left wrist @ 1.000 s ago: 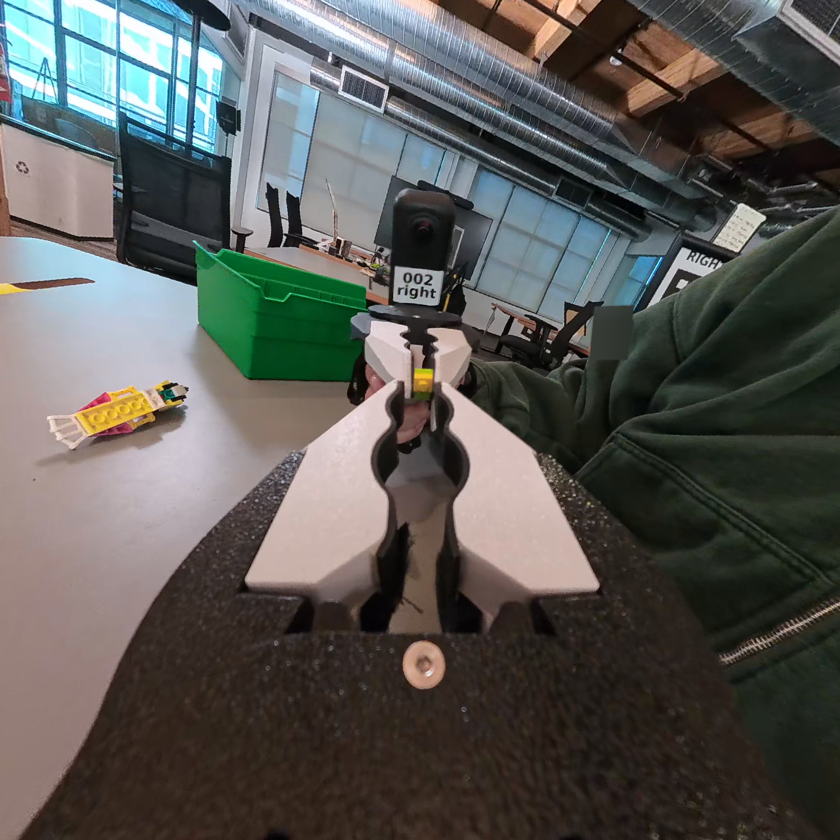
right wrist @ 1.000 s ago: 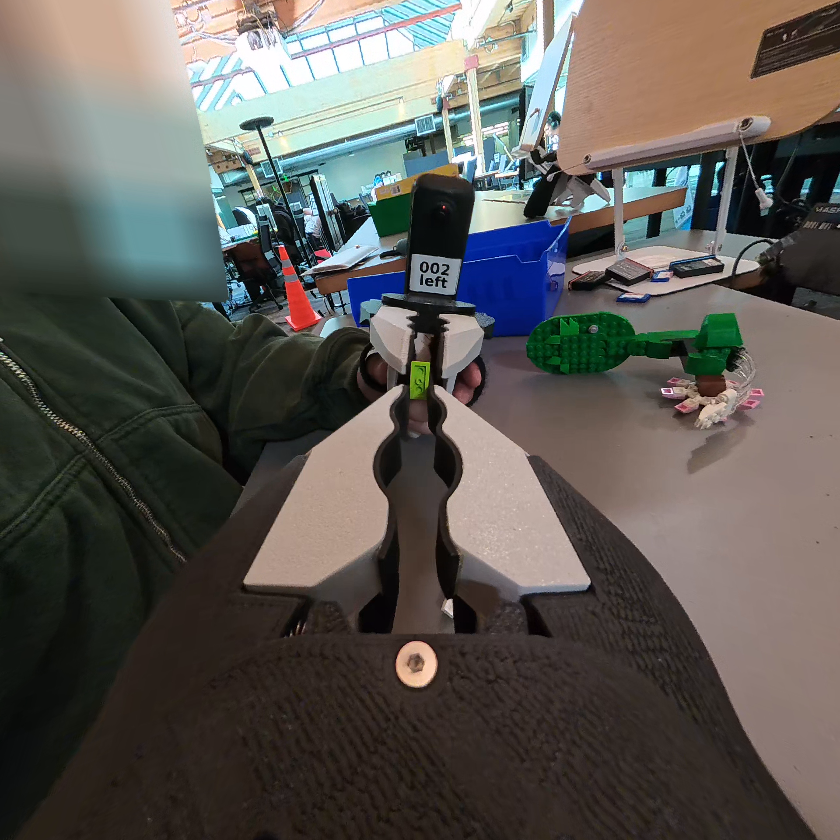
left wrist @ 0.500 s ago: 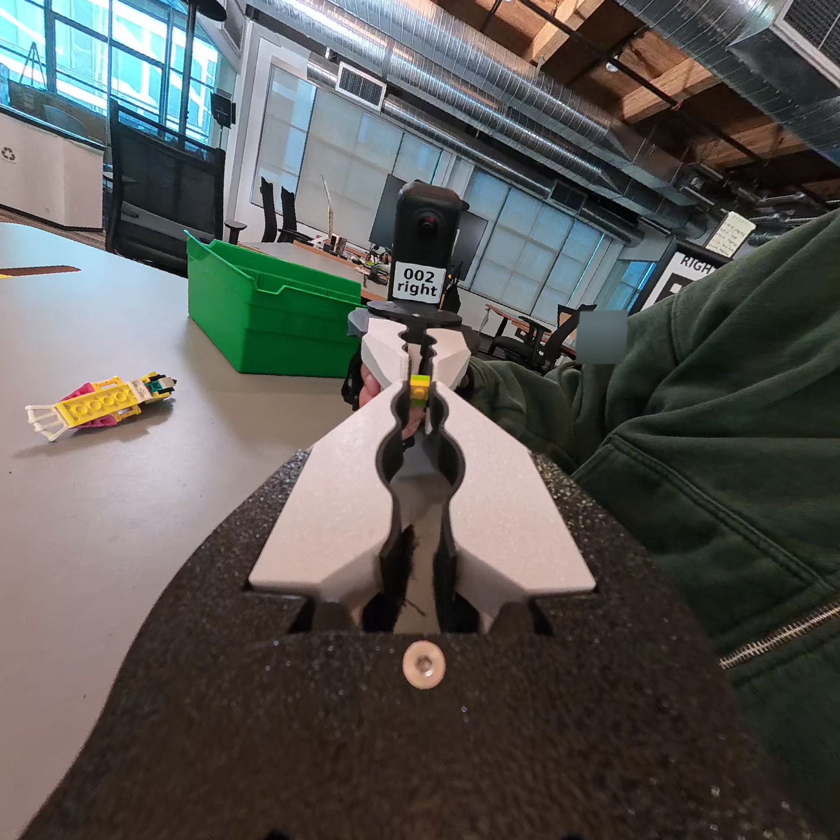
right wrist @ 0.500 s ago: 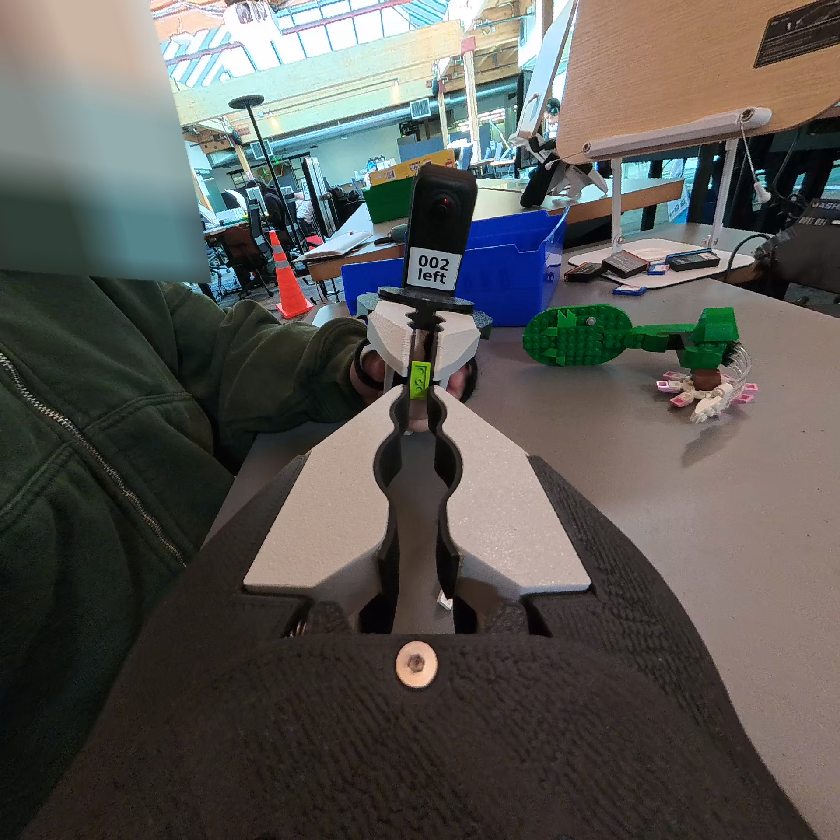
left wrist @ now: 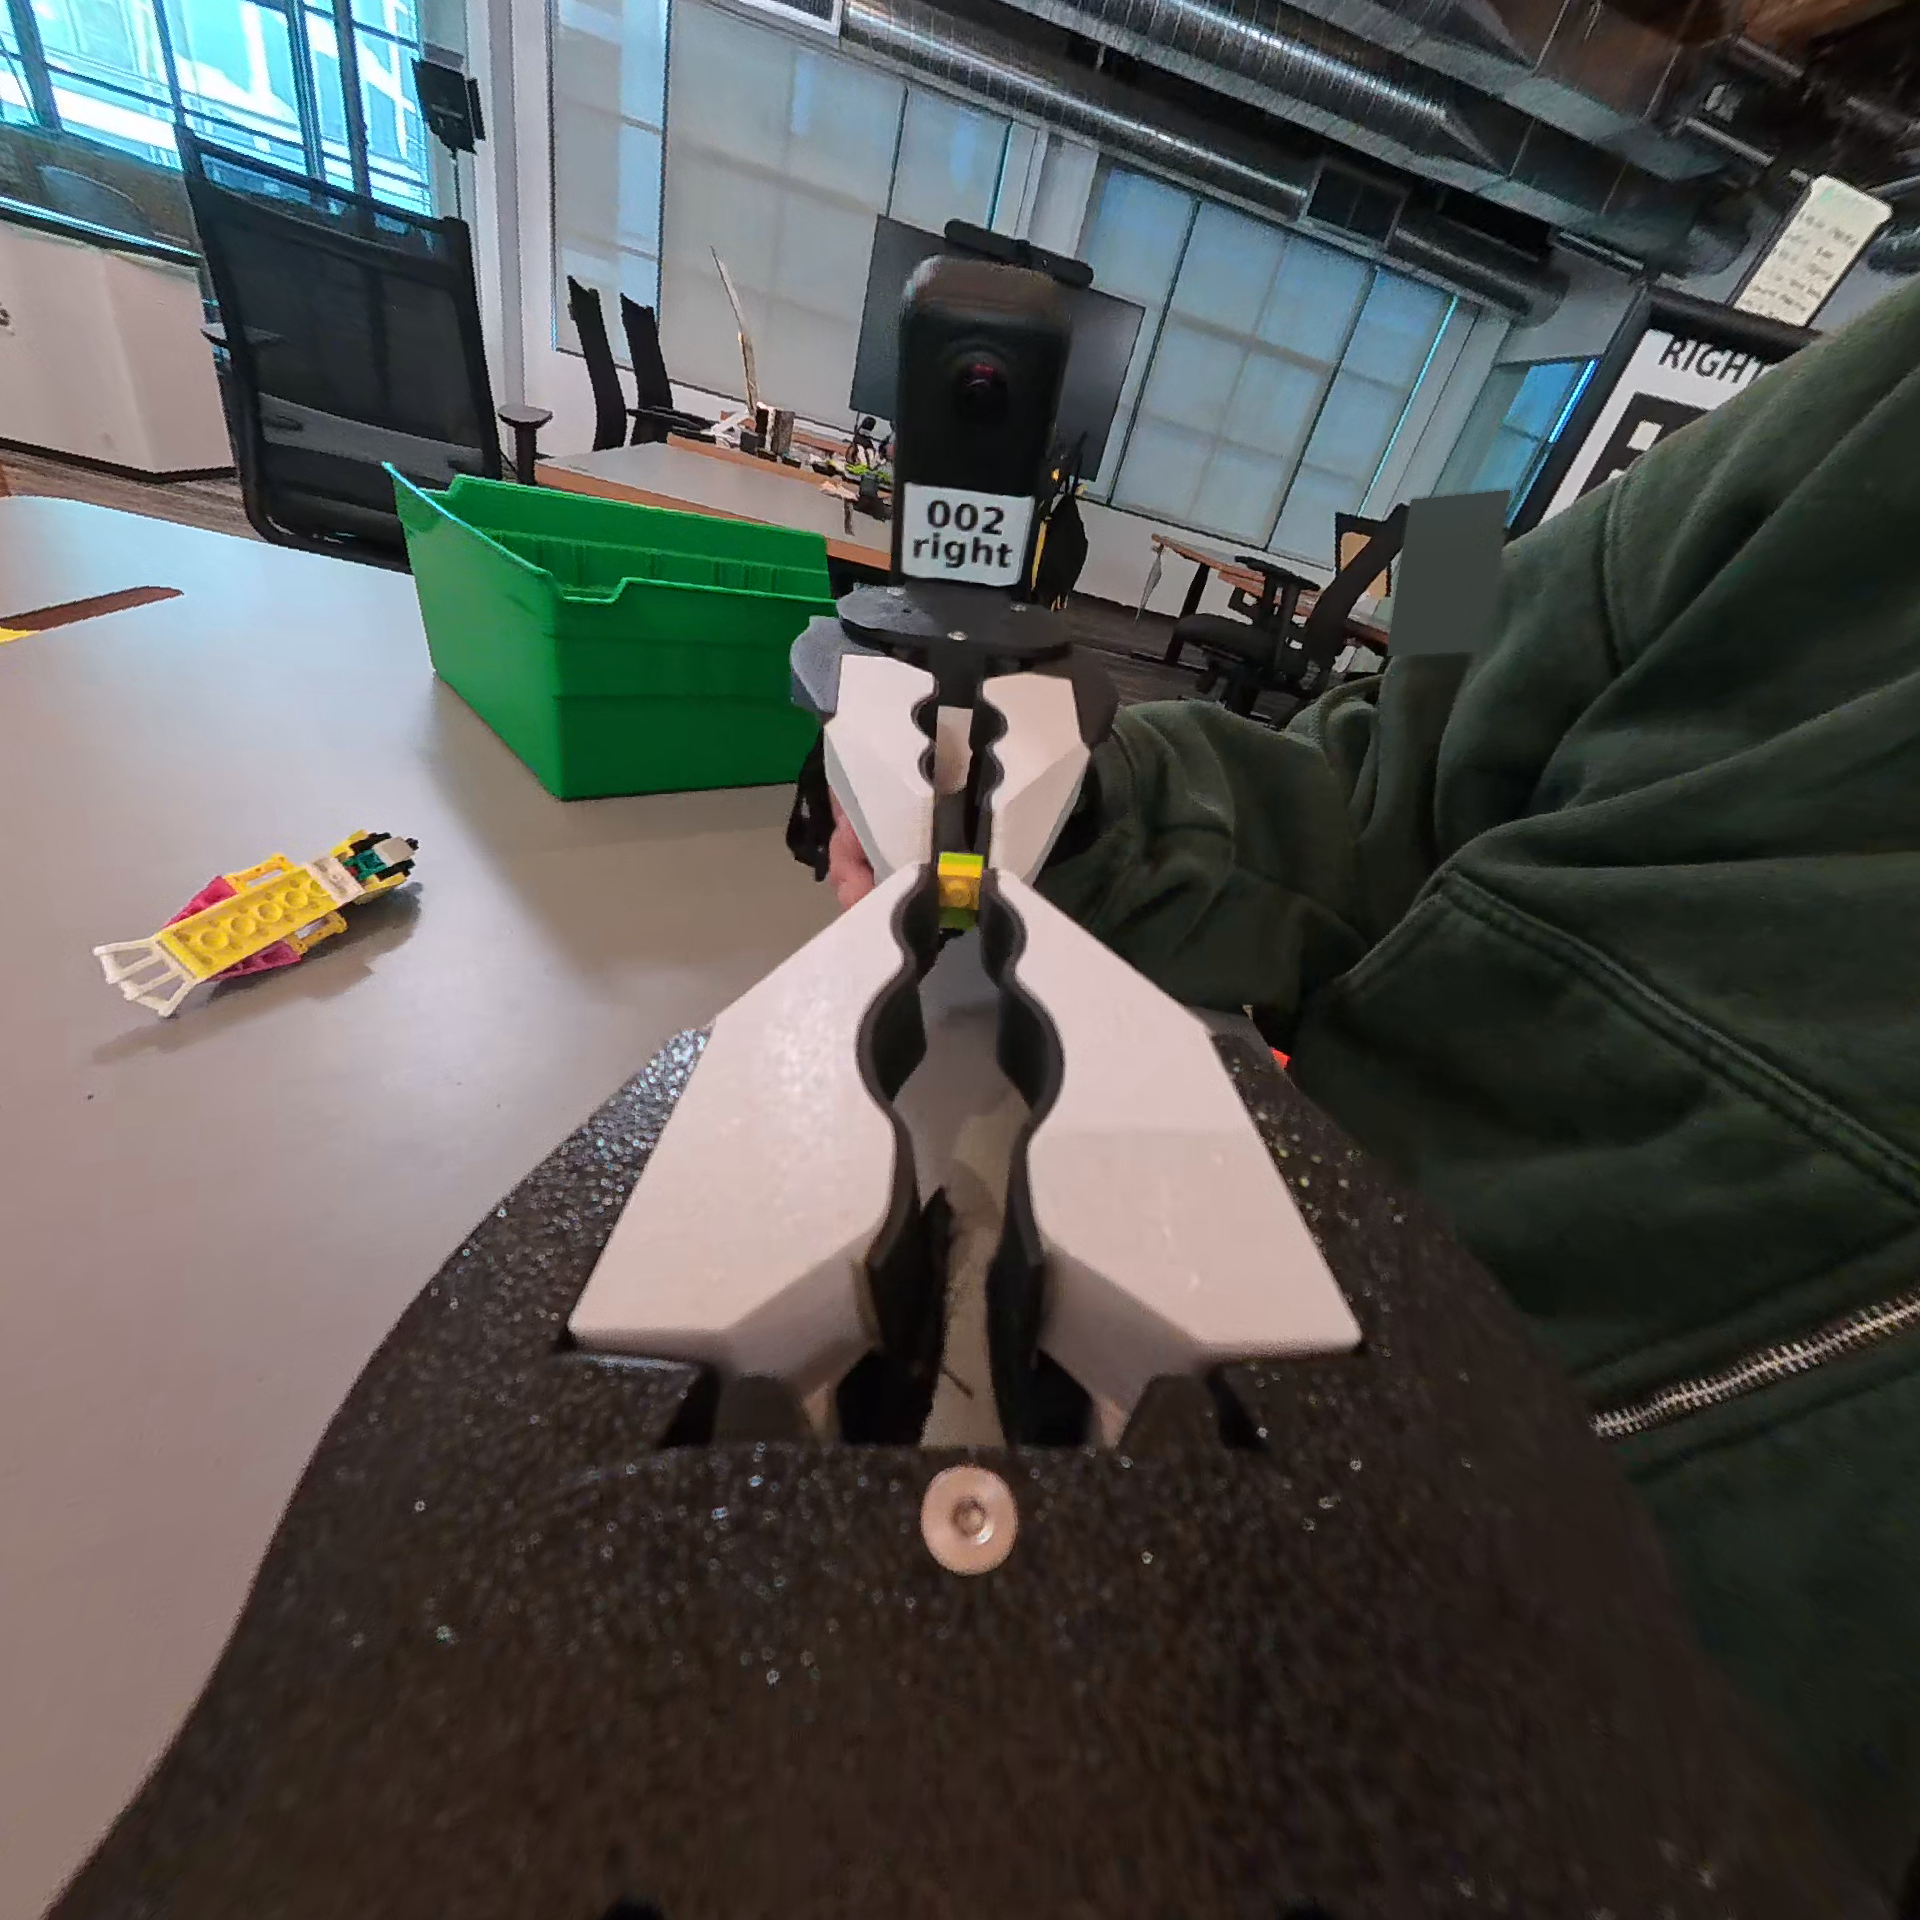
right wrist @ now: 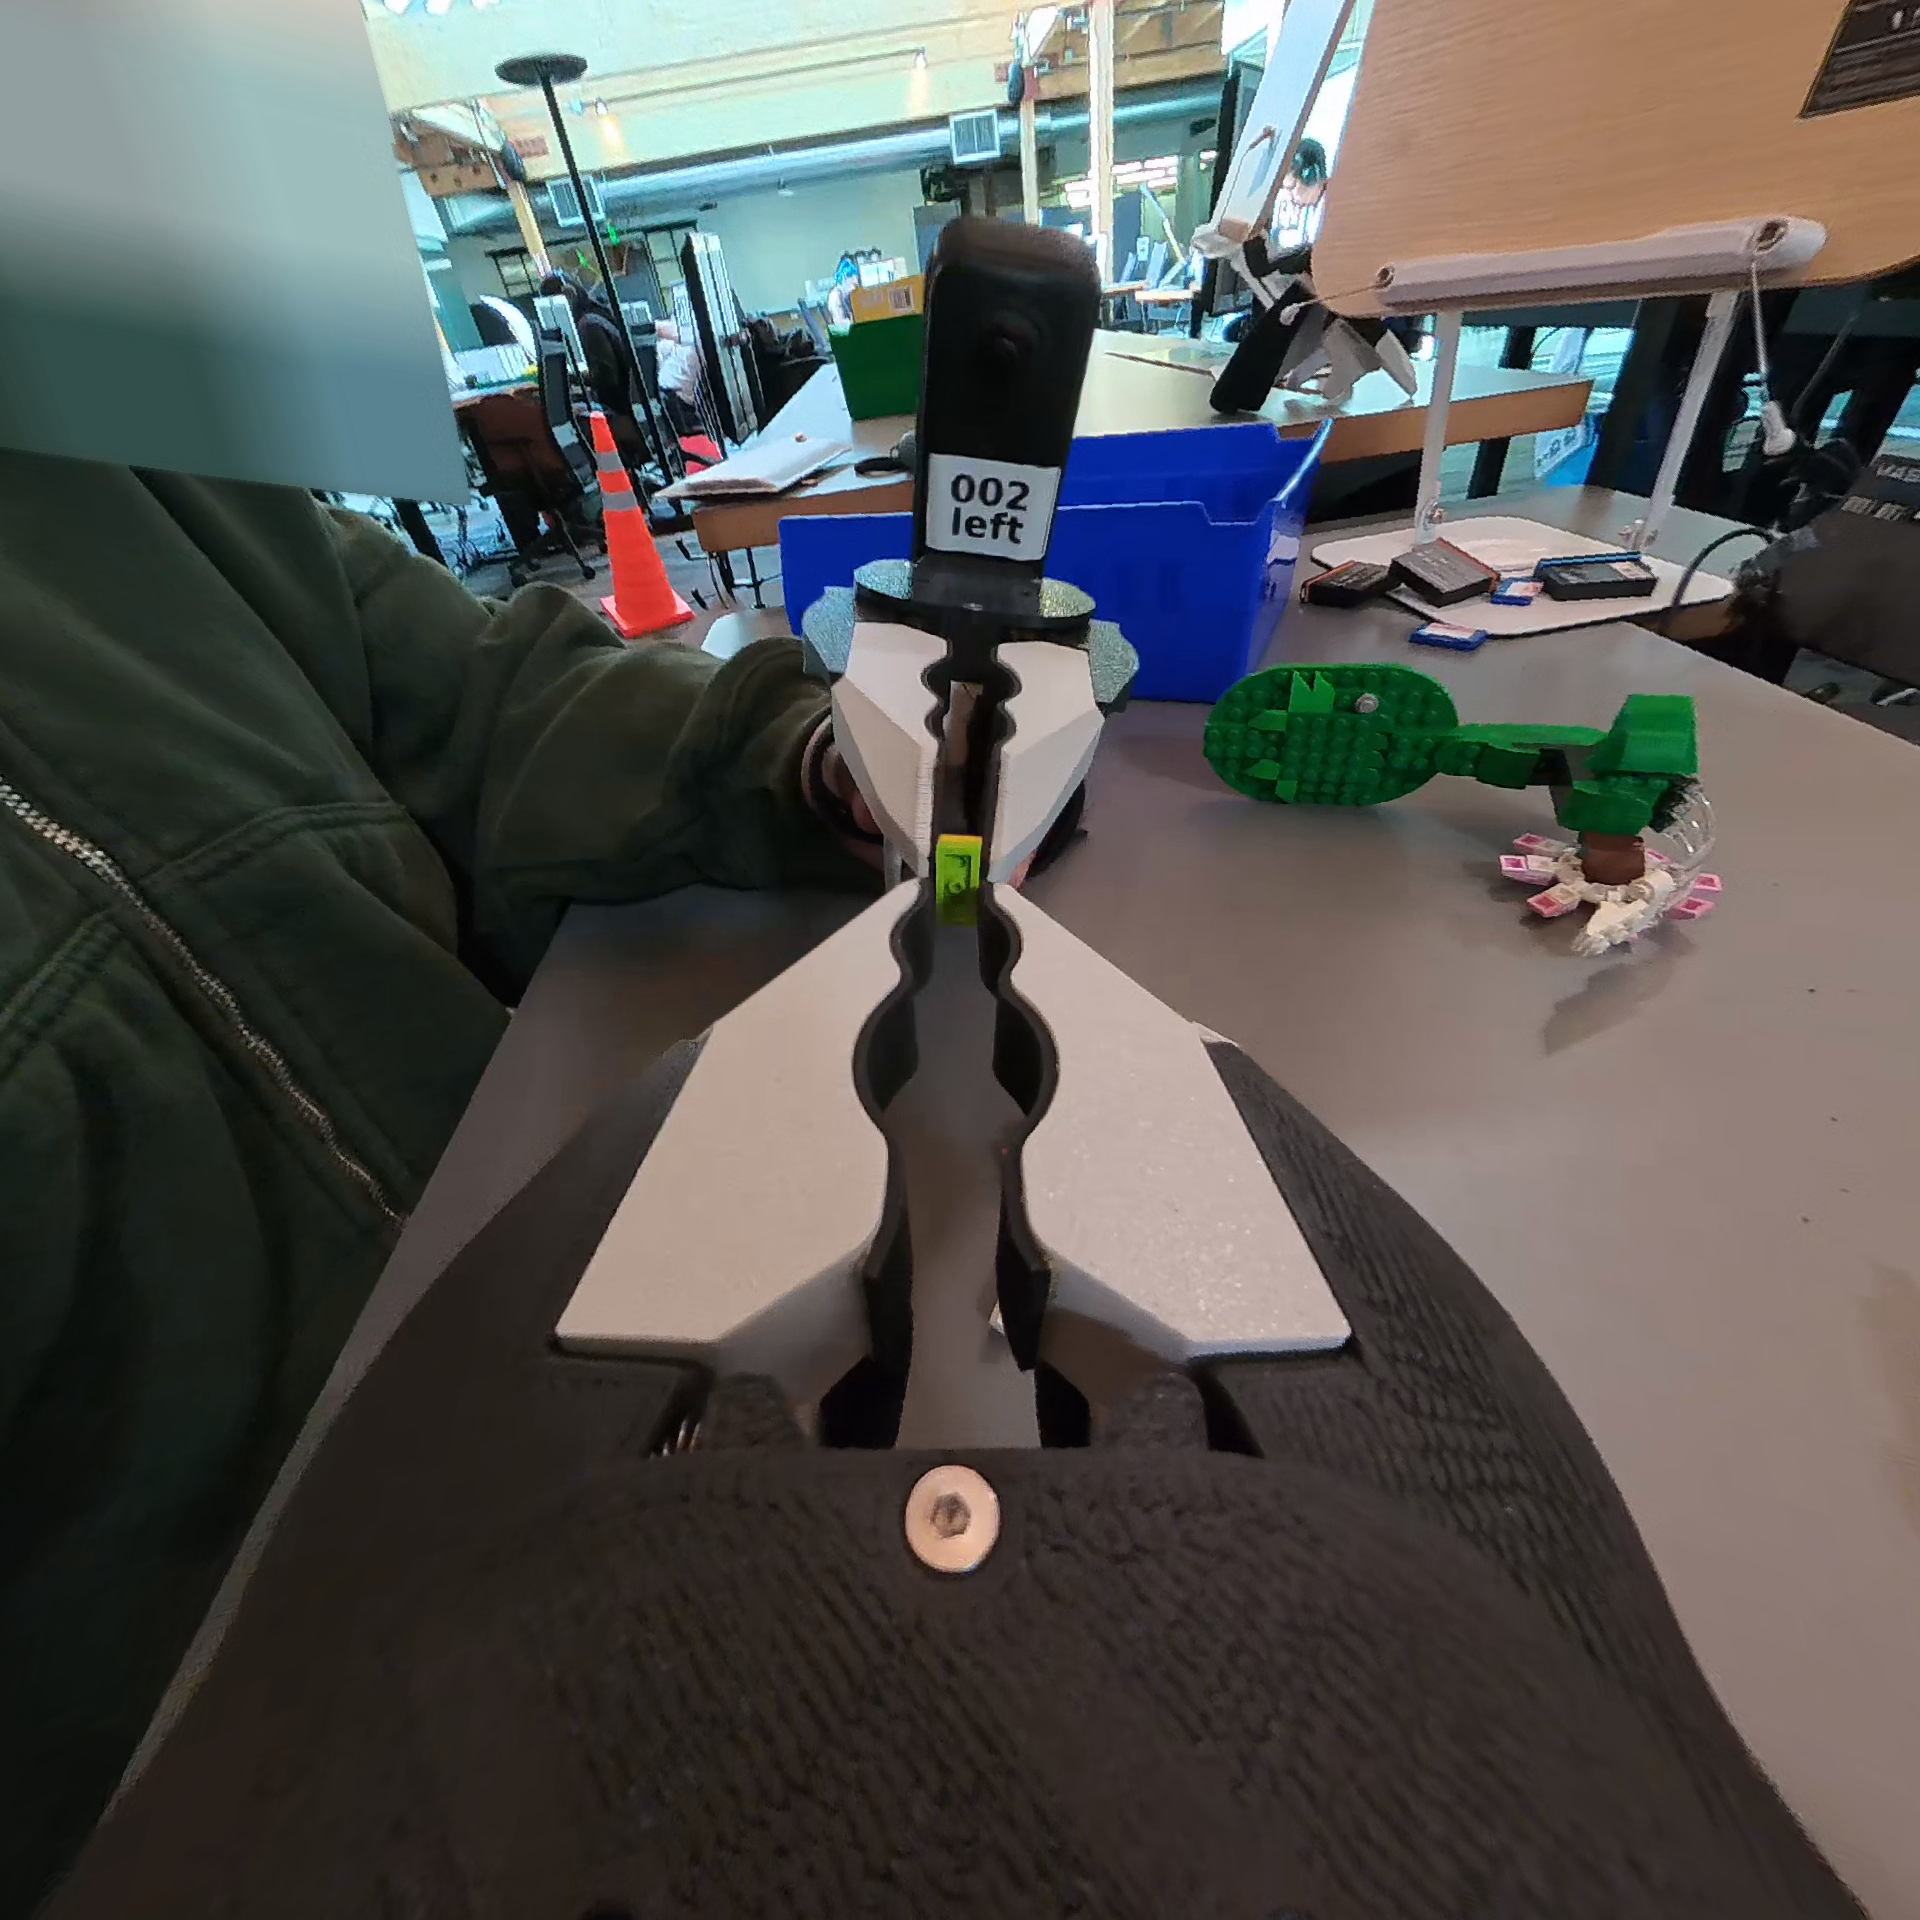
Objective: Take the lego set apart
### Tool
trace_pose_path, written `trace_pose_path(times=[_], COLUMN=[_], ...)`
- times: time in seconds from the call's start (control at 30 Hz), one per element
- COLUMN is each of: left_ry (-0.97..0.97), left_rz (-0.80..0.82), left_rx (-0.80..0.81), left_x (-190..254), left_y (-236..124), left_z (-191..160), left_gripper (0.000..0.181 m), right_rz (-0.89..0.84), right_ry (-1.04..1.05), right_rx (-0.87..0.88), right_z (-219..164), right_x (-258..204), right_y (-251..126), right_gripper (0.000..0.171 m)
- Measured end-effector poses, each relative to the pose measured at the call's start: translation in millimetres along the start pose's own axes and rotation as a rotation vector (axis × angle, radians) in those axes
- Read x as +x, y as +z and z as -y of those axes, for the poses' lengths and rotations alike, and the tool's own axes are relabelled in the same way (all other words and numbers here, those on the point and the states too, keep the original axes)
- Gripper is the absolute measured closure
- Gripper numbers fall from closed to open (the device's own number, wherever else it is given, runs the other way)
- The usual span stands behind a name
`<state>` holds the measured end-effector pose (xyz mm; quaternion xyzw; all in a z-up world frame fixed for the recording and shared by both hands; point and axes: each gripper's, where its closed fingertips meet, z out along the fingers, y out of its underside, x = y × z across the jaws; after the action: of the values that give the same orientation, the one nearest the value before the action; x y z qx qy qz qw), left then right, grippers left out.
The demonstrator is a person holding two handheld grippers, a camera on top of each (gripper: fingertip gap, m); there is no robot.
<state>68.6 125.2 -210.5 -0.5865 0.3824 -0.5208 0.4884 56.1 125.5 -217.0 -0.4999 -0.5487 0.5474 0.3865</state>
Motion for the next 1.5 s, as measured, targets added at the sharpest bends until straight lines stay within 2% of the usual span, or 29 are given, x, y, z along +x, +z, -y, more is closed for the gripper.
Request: trace_pose_path(times=[0.4, 0.43, 0.47, 0.5, 0.53, 0.6, 0.7, 0.77, 0.83, 0.93, 0.97, 1.03, 1.07, 1.13, 1.17, 1.2, 1.23, 1.3, 1.4, 1.47, 1.5], left_ry=[0.114, 0.126, 0.128, 0.094, 0.067, 0.062, 0.071, 0.113, 0.162, 0.244, 0.256, 0.178, 0.108, -0.07, -0.146, -0.218, -0.256, -0.279, -0.427, -0.469, -0.428], left_rz=[-0.002, 0.034, 0.08, 0.097, 0.105, 0.134, 0.191, 0.314, 0.525, 1.026, 1.19, 1.452, 1.562, 1.714, 1.758, 1.787, 1.812, 1.842, 1.833, 1.763, 1.707], left_rx=[-0.2, -0.227, -0.216, -0.139, -0.065, -0.042, -0.09, -0.062, 0.023, 0.126, 0.126, 0.035, -0.033, -0.181, -0.257, -0.322, -0.376, -0.442, -0.514, -0.477, -0.406], left_x=[6.1, -0.8, -10.4, -15.3, -18.5, -25.2, -34.3, -44.4, -52.0, -49.1, -42.6, -34.8, -34.8, -39.8, -42.8, -44.0, -43.6, -43.8, -43.3, -45.7, -49.3], left_y=[-7.7, -14.9, -28.4, -41.9, -52.5, -57.7, -57.7, -73.7, -109.0, -206.0, -241.6, -305.4, -335.0, -384.7, -403.4, -417.5, -427.7, -439.8, -450.8, -436.6, -416.2], left_z=[-13.1, -16.0, -11.9, 2.8, 17.0, 22.3, 13.3, 30.0, 67.3, 119.4, 127.6, 122.3, 112.5, 83.3, 67.2, 52.6, 43.6, 36.7, 20.2, 23.2, 36.1], left_gripper=[0.175, 0.175, 0.175, 0.176, 0.176, 0.176, 0.175, 0.175, 0.175, 0.176, 0.176, 0.175, 0.161, 0.1, 0.077, 0.063, 0.056, 0.052, 0.04, 0.048, 0.053], right_rz=[0.028, 0.024, 0.005, -0.031, -0.073, -0.098, -0.122, -0.174, -0.247, -0.397, -0.453, -0.567, -0.602, -0.639, -0.664, -0.691, -0.709, -0.714, -0.681, -0.662, -0.654], right_ry=[-0.061, -0.05, -0.026, -0.011, -0.014, 0.013, 0.04, 0.015, -0.009, -0.117, -0.164, -0.255, -0.29, -0.347, -0.376, -0.411, -0.449, -0.518, -0.588, -0.623, -0.647], right_rx=[0.028, 0.065, 0.139, 0.193, 0.186, 0.155, 0.175, 0.18, 0.22, 0.263, 0.265, 0.262, 0.262, 0.256, 0.242, 0.223, 0.204, 0.17, 0.133, 0.129, 0.136], right_z=[-5.6, -1.3, 9.5, 17.6, 15.7, 2.4, -2.9, -1.1, 4.4, 11.6, 13.1, 15.8, 17.4, 19.5, 19.2, 18.6, 17.9, 15.6, 11.3, 12.0, 13.9], right_x=[-7.9, -5.8, -0.1, 7.7, 14.5, 20.1, 30.2, 41.0, 50.2, 62.1, 66.1, 73.7, 74.8, 73.6, 74.0, 74.7, 74.3, 72.0, 70.1, 70.6, 70.7], right_y=[2.1, -3.2, -17.3, -34.6, -46.4, -50.1, -43.2, -42.6, -44.3, -53.2, -57.2, -65.5, -67.9, -68.4, -68.0, -67.2, -65.4, -57.8, -43.2, -36.0, -32.9], right_gripper=[0.166, 0.166, 0.167, 0.167, 0.167, 0.166, 0.166, 0.166, 0.166, 0.166, 0.166, 0.166, 0.166, 0.166, 0.166, 0.166, 0.166, 0.166, 0.166, 0.166, 0.166])
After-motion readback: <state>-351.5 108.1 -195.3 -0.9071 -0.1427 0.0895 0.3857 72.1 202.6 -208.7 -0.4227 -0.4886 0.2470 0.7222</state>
